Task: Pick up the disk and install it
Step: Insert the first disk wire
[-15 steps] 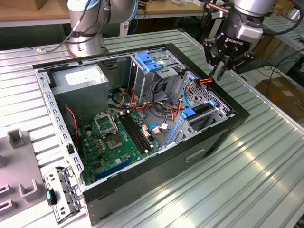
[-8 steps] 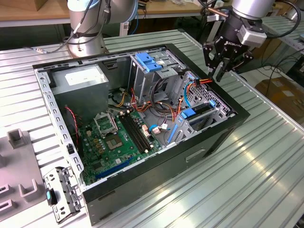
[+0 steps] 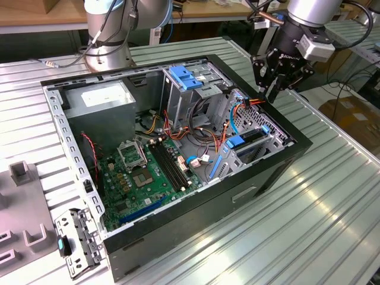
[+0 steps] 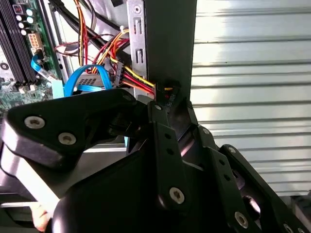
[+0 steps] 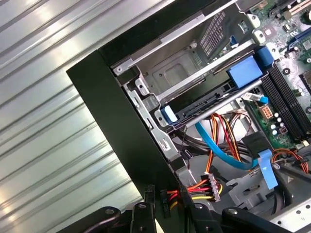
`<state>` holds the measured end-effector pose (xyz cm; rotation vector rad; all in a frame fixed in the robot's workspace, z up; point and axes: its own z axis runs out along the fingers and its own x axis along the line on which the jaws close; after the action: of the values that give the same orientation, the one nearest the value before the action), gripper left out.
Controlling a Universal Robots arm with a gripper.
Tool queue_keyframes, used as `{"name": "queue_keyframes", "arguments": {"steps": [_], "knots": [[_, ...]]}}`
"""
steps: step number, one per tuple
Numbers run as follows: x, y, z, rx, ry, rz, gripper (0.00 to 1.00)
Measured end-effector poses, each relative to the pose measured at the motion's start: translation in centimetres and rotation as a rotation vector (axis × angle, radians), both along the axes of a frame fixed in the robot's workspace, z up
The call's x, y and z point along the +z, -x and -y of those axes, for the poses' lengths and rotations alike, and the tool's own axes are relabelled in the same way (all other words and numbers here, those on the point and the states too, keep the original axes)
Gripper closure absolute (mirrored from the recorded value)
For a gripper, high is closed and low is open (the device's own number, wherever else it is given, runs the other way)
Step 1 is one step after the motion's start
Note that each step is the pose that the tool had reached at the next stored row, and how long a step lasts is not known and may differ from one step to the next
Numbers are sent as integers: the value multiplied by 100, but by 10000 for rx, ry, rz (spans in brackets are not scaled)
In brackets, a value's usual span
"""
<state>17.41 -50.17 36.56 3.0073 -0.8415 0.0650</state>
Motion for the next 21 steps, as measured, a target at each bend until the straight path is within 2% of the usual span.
{"name": "queue_keyframes", "arguments": {"steps": [3, 4, 8, 16, 17, 18, 19, 21], "knots": [[-2, -5, -17, 69, 4, 1, 68], [-2, -7, -39, 68, 13, 1, 68], [-5, -8, -40, 69, 146, 5, 68], [-4, -9, -41, 69, 159, 8, 69], [-4, -9, -41, 69, 158, 8, 76], [-2, -9, -41, 69, 161, 8, 76], [19, -9, -42, 68, 162, 8, 82], [54, -8, -41, 68, 158, 7, 83]]}}
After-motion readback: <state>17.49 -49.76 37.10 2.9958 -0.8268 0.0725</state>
